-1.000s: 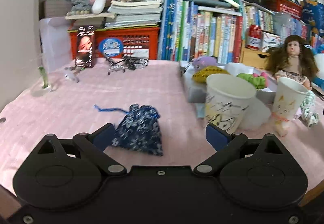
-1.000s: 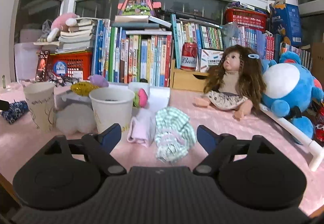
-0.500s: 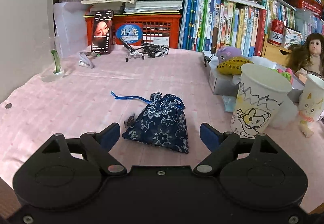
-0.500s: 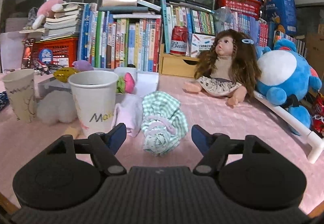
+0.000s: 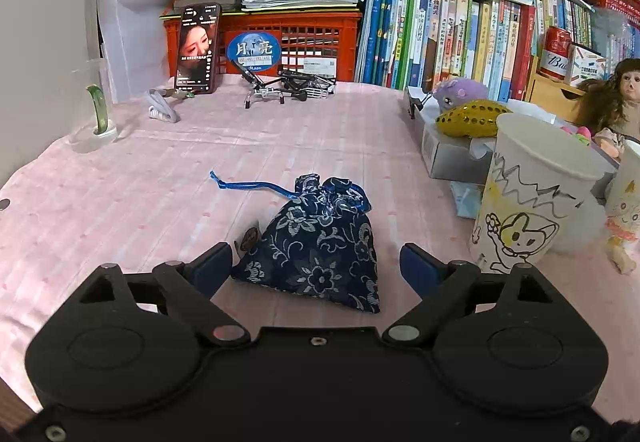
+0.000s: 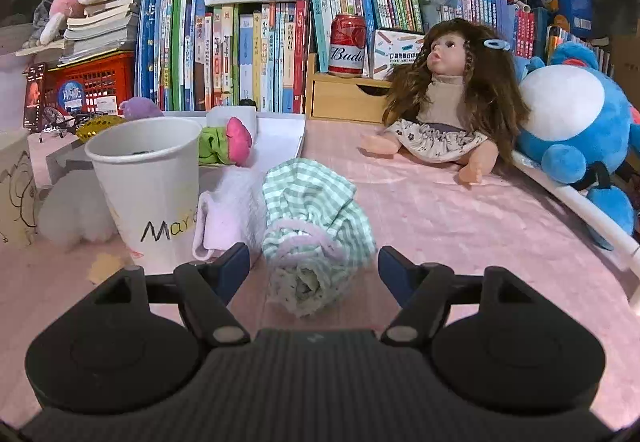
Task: Organize soft objects
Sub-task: 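Move left tool to the blue floral pouch while right tool approaches the checked cloth, then grasp the blue floral pouch with left tool while right tool grasps the checked cloth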
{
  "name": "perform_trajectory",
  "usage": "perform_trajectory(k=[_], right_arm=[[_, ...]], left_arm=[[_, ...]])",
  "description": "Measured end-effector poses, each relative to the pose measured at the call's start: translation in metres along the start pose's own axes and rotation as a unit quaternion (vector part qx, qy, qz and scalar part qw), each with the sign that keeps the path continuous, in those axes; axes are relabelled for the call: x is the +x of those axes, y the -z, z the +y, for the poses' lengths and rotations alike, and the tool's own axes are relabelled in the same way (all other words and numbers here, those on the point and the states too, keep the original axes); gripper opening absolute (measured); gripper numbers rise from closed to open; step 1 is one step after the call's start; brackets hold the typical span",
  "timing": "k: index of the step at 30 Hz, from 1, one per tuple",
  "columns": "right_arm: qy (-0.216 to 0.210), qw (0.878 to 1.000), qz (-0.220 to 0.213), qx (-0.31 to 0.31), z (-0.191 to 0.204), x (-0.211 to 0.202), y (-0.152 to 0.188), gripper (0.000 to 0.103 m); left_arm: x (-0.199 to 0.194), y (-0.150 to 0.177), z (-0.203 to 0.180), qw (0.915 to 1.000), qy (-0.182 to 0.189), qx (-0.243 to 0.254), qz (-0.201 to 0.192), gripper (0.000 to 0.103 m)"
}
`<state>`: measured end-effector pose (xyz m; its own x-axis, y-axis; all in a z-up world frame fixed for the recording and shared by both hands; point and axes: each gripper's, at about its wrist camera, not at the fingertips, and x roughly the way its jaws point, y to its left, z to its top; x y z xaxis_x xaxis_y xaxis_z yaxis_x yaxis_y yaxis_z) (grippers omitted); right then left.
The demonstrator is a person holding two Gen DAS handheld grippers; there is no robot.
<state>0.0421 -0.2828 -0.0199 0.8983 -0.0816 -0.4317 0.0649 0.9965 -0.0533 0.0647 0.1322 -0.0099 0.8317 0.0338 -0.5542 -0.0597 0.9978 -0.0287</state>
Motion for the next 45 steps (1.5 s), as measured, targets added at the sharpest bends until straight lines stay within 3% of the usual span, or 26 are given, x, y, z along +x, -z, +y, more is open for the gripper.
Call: perform_trajectory(k=[15, 20, 23, 26, 30, 45], right_arm=[[-0.004, 1.0, 0.013, 0.004, 0.001, 0.007, -0.001, 0.08], [-0.007, 1.0, 0.019, 0.008, -0.001, 0.01, -0.002, 0.08], [-0.007, 1.0, 0.021, 0.006, -0.001, 0.011, -0.002, 0.075], [-0.003, 1.0, 0.023, -0.004, 0.003, 0.011, -0.002, 0.056], [-0.002, 1.0, 0.021, -0.019, 0.008, 0.011, -0.001, 0.05], [0.005, 1.0, 0.0, -0.019, 0.001, -0.007, -0.011, 0.045]], left_arm=[[0.011, 0.001, -0.002, 1.0, -0.004, -0.002, 0.005, 0.091], [0.012, 0.001, -0.004, 0.9999, -0.01, 0.002, 0.007, 0.086], [0.011, 0.001, -0.004, 0.9998, -0.019, 0.006, 0.005, 0.077], [0.011, -0.001, -0.002, 0.9998, -0.016, 0.007, 0.008, 0.073], [0.009, -0.003, 0.0, 0.9998, -0.016, 0.006, 0.008, 0.067], [-0.006, -0.013, -0.006, 0.9999, -0.007, 0.009, -0.002, 0.051]])
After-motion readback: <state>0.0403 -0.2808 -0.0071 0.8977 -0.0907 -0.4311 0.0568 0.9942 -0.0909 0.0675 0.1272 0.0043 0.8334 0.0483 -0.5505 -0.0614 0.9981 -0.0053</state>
